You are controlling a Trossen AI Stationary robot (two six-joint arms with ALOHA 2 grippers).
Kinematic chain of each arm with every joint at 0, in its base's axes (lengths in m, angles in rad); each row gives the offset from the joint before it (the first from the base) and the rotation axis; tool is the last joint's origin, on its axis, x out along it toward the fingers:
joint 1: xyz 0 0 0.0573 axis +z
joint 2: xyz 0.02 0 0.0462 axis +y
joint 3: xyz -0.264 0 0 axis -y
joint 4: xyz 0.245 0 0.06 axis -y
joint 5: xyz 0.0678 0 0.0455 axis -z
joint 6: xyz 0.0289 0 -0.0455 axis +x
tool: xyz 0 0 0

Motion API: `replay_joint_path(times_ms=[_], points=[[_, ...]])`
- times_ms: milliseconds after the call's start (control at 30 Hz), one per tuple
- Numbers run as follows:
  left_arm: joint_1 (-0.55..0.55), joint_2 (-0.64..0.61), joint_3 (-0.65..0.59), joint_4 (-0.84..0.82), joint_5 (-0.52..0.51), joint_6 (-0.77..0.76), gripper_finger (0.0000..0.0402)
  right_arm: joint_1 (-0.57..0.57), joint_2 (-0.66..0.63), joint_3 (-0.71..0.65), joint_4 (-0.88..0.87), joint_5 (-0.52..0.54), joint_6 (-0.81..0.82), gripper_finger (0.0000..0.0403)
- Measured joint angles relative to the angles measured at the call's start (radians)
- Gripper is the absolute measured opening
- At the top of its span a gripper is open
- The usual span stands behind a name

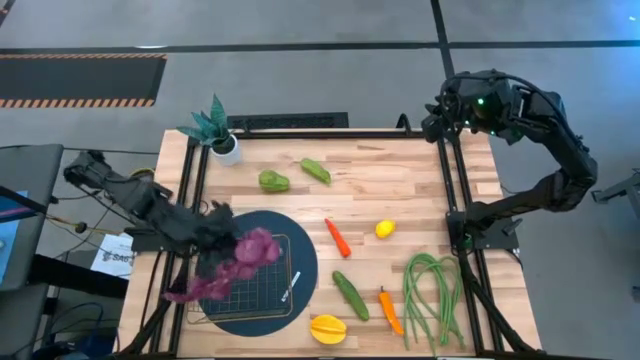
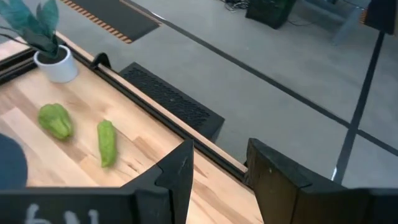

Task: Build produce basket
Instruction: Put the purple garlic into the wire basket

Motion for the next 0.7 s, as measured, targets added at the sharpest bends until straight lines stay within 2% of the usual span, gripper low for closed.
replay_joint_path(times_ms=[100,200,333,567,700], points=[[-0.035,0.071,0.000,-0.205,0.045,-0.166,0.0000,-0.009,0.000,0.000,0.000,0.000,-0.006,0.0167],[-0.041,0.144,-0.001,-0.314,0.075,-0.214,0.0000,-0.008,0.001,0.000,0.001,0.000,-0.028,0.0167],[-0.018,0.221,0.000,-0.269,0.087,-0.176,0.0000,-0.008,0.000,0.000,0.001,0.000,-0.049,0.0168],[0.014,0.376,0.000,-0.293,0.234,-0.097,0.0000,-0.008,0.000,0.000,0.001,0.000,-0.075,0.0164],[0.040,0.456,0.000,-0.282,0.252,-0.030,0.0000,-0.008,0.000,0.000,0.001,-0.004,-0.082,0.0166]])
